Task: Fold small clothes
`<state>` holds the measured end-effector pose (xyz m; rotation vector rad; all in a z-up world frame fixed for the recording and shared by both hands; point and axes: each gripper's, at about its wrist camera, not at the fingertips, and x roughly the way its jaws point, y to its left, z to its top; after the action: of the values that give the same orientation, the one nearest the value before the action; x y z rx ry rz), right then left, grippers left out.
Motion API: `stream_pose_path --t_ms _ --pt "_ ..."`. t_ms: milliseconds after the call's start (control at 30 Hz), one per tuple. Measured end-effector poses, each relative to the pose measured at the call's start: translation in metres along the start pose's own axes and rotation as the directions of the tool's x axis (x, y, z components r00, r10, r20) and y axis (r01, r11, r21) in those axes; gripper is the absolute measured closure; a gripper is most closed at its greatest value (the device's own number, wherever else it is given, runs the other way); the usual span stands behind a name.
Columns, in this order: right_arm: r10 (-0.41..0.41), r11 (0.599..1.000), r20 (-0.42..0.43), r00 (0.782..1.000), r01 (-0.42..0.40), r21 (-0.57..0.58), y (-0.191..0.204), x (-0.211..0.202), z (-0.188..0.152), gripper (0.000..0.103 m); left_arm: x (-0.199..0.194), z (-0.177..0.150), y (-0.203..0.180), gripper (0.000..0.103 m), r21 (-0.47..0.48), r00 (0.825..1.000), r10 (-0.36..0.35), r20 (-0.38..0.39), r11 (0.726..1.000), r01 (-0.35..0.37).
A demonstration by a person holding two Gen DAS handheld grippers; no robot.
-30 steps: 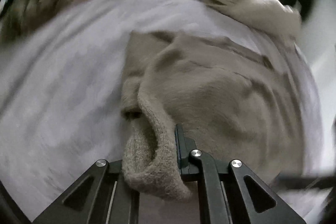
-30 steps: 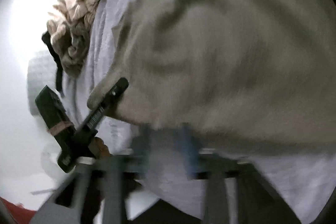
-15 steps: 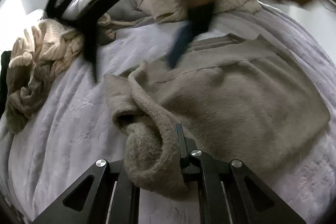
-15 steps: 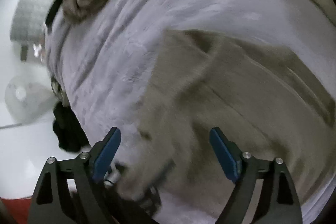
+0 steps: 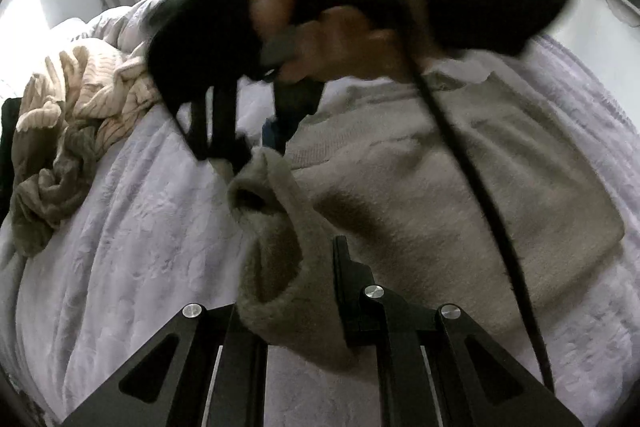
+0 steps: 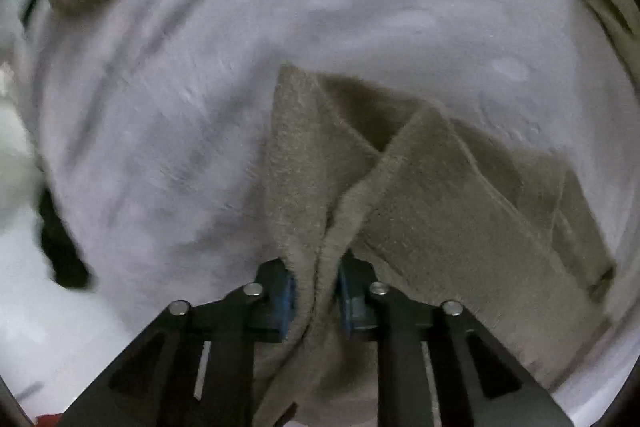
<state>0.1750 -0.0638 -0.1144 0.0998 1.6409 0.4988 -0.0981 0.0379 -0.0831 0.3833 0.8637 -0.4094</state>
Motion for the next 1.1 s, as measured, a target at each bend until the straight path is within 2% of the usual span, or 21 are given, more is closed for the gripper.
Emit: stream_pose_path --t_ms 67,133,267,433,467,567,700,800,900,1033,1100 --pt "0.068 0.997 0.066 0.996 -0.07 0.035 -0.016 -0.02 -0.012 0.086 -0.008 0.008 -0.006 0.091 0.012 1.0 -0.016 0.024 1.0 0.016" --pt "0.137 0.988 0.14 0.981 -0.146 0.057 -0.035 -0.044 -0.028 0.086 -0.019 0.021 -0.015 0.091 0.033 0.998 -0.042 0.053 0.999 0.04" --pt "0.225 0.964 0.299 0.927 -0.257 0.07 -0.072 -0.093 -0.072 0.086 -0.039 0.047 -0.045 0.091 0.079 0.988 -0.106 0.11 0.992 0.097" --pt "0.253 0.935 0.46 0.851 -0.338 0.11 -0.128 -0.137 -0.134 0.086 -0.055 0.074 -0.094 0.091 0.16 0.971 -0.19 0.147 0.973 0.166" --pt "0.256 0.925 0.498 0.828 -0.359 0.122 -0.146 -0.144 -0.153 0.086 -0.057 0.077 -0.105 0.091 0.183 0.967 -0.206 0.15 0.967 0.178" --pt "0.247 0.9 0.571 0.783 -0.403 0.163 -0.188 -0.159 -0.195 0.086 -0.06 0.084 -0.146 0.091 0.273 0.955 -0.253 0.154 0.94 0.205" --pt "0.219 0.873 0.627 0.748 -0.437 0.216 -0.228 -0.158 -0.243 0.086 -0.055 0.084 -0.186 0.091 0.341 0.941 -0.314 0.123 0.904 0.257" --pt "0.186 0.843 0.644 0.742 -0.457 0.284 -0.258 -0.135 -0.273 0.086 -0.042 0.074 -0.217 0.091 0.393 0.937 -0.341 0.08 0.874 0.285" --pt "0.144 0.823 0.635 0.759 -0.449 0.349 -0.284 -0.105 -0.295 0.086 -0.024 0.058 -0.248 0.09 0.455 0.939 -0.342 0.023 0.84 0.295" --pt "0.125 0.768 0.611 0.782 -0.466 0.44 -0.318 -0.058 -0.315 0.086 0.001 0.04 -0.27 0.09 0.477 0.939 -0.339 -0.054 0.818 0.322" --pt "0.132 0.738 0.612 0.779 -0.49 0.464 -0.329 -0.039 -0.319 0.086 0.011 0.033 -0.276 0.09 0.484 0.939 -0.333 -0.083 0.81 0.331"
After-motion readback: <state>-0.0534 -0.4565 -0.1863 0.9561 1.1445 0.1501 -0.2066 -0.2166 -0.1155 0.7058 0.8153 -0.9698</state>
